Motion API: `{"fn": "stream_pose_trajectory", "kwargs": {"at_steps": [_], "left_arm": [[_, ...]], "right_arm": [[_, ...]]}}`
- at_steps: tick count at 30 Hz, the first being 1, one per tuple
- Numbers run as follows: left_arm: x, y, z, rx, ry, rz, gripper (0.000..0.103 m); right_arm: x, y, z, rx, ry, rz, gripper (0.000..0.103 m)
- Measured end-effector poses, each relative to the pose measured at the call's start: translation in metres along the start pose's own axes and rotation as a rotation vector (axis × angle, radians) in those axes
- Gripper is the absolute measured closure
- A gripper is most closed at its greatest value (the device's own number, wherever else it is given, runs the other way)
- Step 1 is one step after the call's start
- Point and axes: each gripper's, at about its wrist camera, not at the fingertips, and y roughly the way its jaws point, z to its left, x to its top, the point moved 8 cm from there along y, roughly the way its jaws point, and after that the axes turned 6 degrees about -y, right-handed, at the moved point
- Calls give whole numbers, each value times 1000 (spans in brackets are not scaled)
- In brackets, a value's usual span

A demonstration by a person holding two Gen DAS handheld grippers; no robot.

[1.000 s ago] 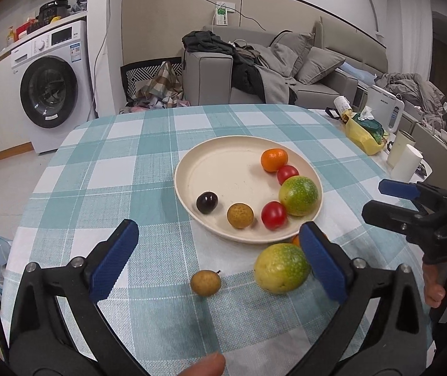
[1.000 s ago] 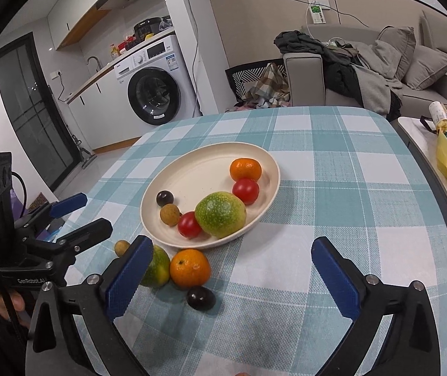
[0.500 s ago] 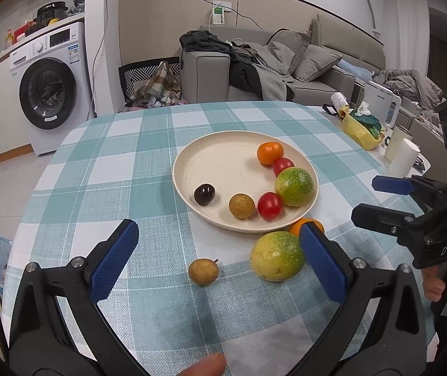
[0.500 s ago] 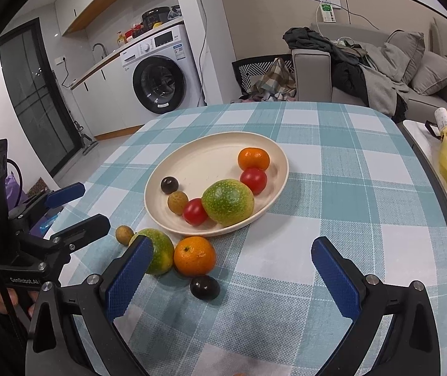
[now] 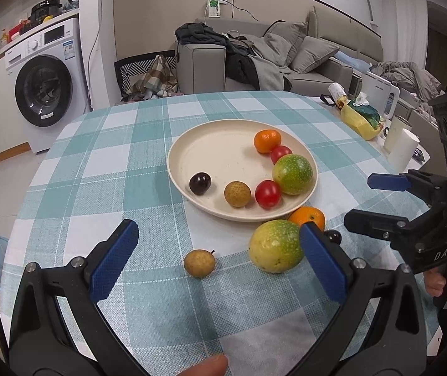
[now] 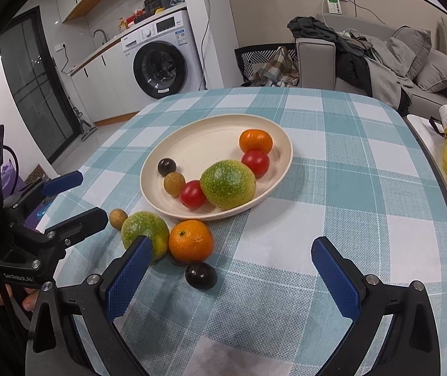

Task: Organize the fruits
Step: 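Move the right tool toward the dark plum and the left tool toward another green citrus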

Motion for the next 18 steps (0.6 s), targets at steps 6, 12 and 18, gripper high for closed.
{"fn": "stream_pose_trajectory", "kwargs": {"at_steps": [6,12,18], "left_arm": [[-5,6,-2,0,12,21,1],[-8,10,-5,-17,17,36,1],[-11,13,-5,-25,23,55,1]], "right_arm": [[-7,7,2,-8,-16,41,0],[-15,14,5,10,-29,81,0],[-18,17,13,35,-52,97,3]]}}
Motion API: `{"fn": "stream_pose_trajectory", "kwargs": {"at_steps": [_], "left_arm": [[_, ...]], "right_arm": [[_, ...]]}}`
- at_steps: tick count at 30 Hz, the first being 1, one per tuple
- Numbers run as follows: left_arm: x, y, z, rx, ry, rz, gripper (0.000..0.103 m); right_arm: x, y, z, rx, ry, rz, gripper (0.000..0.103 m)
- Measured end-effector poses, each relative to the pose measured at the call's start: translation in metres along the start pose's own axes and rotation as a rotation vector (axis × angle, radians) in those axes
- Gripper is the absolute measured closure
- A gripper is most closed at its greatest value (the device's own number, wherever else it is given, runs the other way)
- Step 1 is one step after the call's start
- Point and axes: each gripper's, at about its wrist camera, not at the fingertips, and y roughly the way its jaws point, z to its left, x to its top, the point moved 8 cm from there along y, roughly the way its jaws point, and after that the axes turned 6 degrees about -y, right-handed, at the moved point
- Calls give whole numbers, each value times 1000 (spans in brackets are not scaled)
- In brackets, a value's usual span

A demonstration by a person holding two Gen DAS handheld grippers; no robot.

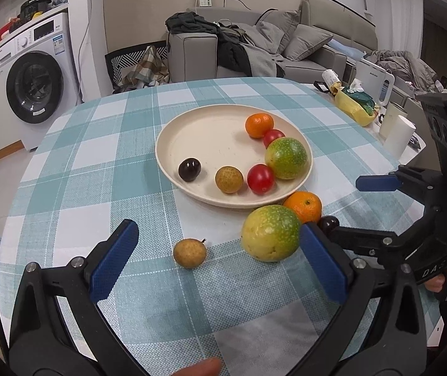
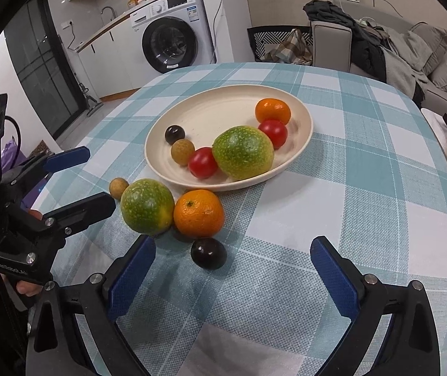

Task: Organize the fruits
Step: 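Move the right tool toward the dark plum and the left tool toward another green citrus, then grasp the dark plum with the right tool while the left tool grasps the large green citrus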

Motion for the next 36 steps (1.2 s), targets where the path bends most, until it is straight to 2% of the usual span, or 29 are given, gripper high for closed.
{"fn": "stream_pose_trajectory", "kwargs": {"at_steps": [6,17,19,26,36], "left_arm": [[-3,3,-4,-9,13,15,1],[-7,7,-8,-20,20,28,1],[-8,9,-9,-25,21,32,1],[-12,13,-11,-38,10,44,1],[-12,16,-9,-40,-3,49,1]], "right_arm": [[-4,7,6,24,-17,27,20],[-9,13,18,62,-46,47,37],[-10,13,18,63,-45,48,45],[-10,13,17,60,-42,47,47],[-11,15,19,48,-58,48,60]]}}
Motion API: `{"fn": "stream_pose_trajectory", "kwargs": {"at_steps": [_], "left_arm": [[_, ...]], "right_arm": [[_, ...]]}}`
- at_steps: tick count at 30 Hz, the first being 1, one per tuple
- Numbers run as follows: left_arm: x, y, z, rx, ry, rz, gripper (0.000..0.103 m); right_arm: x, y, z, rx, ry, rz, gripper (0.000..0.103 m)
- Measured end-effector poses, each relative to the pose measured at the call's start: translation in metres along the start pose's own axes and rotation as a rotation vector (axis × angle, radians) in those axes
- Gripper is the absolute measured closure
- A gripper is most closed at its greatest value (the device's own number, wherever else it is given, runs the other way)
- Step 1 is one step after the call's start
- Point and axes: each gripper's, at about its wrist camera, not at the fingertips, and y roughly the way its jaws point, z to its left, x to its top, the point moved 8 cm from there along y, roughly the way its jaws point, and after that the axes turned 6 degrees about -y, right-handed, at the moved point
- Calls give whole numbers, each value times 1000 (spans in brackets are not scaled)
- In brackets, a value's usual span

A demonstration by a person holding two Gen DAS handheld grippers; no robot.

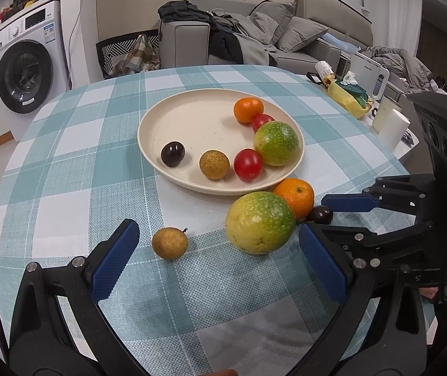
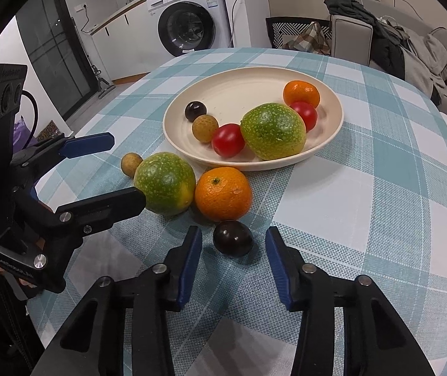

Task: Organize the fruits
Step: 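Grasp the dark plum with the right tool while the left tool grasps the large green citrus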

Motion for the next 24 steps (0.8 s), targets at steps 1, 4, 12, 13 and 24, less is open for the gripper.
{"fn": "stream_pose_trajectory", "kwargs": {"at_steps": [1,4,12,13,24], "left_arm": [[0,0,0,0,1,0,1],[0,0,0,0,0,0,1],[0,3,1,1,-5,-1,1],[0,3,1,0,-4,0,1],[-4,8,-8,1,7,9,2]], "right_arm": [[0,0,0,-1,-3,0,61],[0,1,3,-3,-15,2,64],[0,1,5,-24,-43,4,74],[0,1,4,-24,-42,3,75],[0,-7,1,-28,-49,-14,76]]}}
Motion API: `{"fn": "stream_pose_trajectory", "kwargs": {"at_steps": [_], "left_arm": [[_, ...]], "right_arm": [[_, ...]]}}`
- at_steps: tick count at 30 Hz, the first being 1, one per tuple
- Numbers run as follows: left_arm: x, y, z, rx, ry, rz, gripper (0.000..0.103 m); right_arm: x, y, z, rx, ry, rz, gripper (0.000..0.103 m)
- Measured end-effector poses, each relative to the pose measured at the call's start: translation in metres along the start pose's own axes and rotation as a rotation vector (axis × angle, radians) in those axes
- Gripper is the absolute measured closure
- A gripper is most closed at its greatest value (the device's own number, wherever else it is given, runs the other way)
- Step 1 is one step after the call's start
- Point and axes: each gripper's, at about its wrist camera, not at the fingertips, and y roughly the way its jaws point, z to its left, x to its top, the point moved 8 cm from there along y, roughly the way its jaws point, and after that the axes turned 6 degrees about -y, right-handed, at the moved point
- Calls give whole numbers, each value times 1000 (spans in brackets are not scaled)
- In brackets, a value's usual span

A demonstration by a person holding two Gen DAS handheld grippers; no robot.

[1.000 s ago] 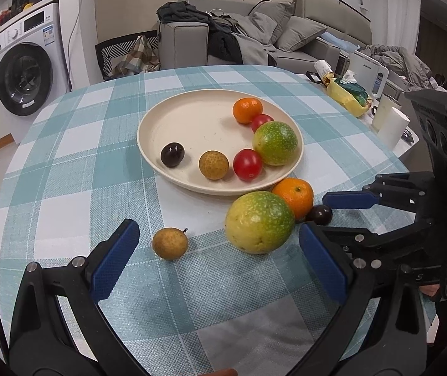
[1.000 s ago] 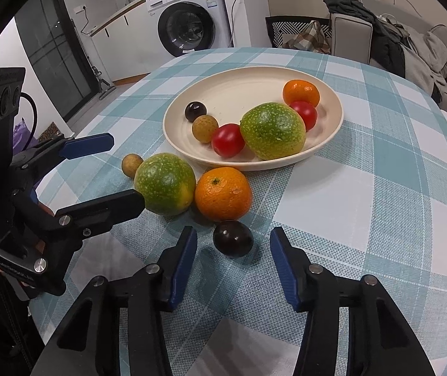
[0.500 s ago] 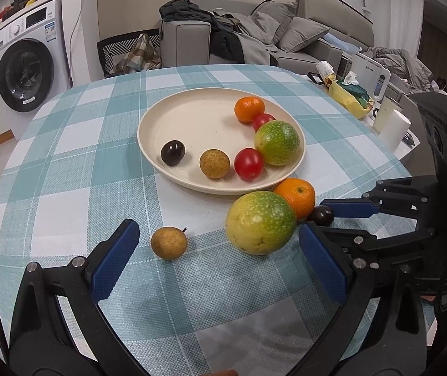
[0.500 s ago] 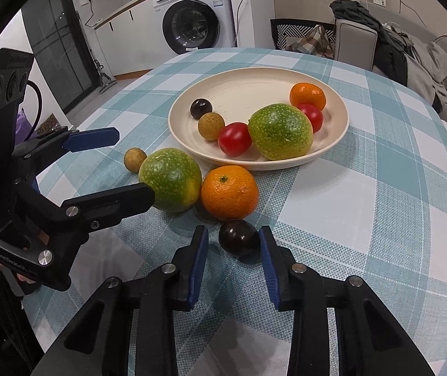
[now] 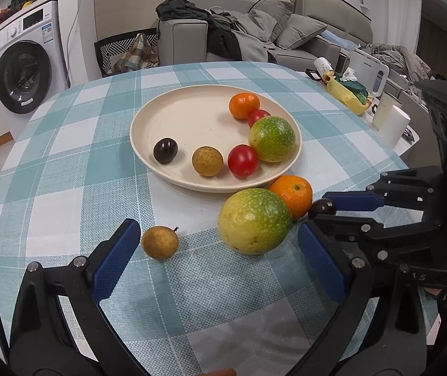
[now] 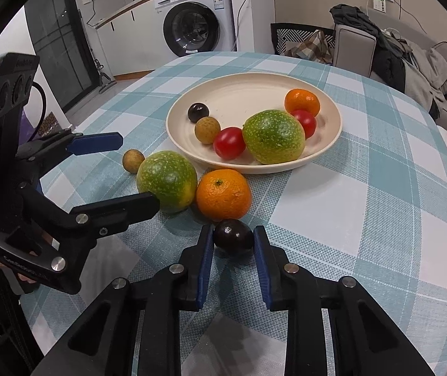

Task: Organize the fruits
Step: 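Grasp the dark plum with the right tool while the left tool grasps the large green citrus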

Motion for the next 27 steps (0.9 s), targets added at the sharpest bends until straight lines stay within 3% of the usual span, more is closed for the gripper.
{"fn": "stream_pose_trajectory", "kwargs": {"at_steps": [13,19,27], "left_arm": [[-2,6,-8,8,25,4,9],[1,1,-15,2,58,-32,14],[-6,8,-24,-12,89,8,32]], "right_arm": [[8,-15,-15,-9,41,-48,76],[8,-17,-15,-8,45,-59,76],[8,-19,-16,-7,47,-62,76]]}}
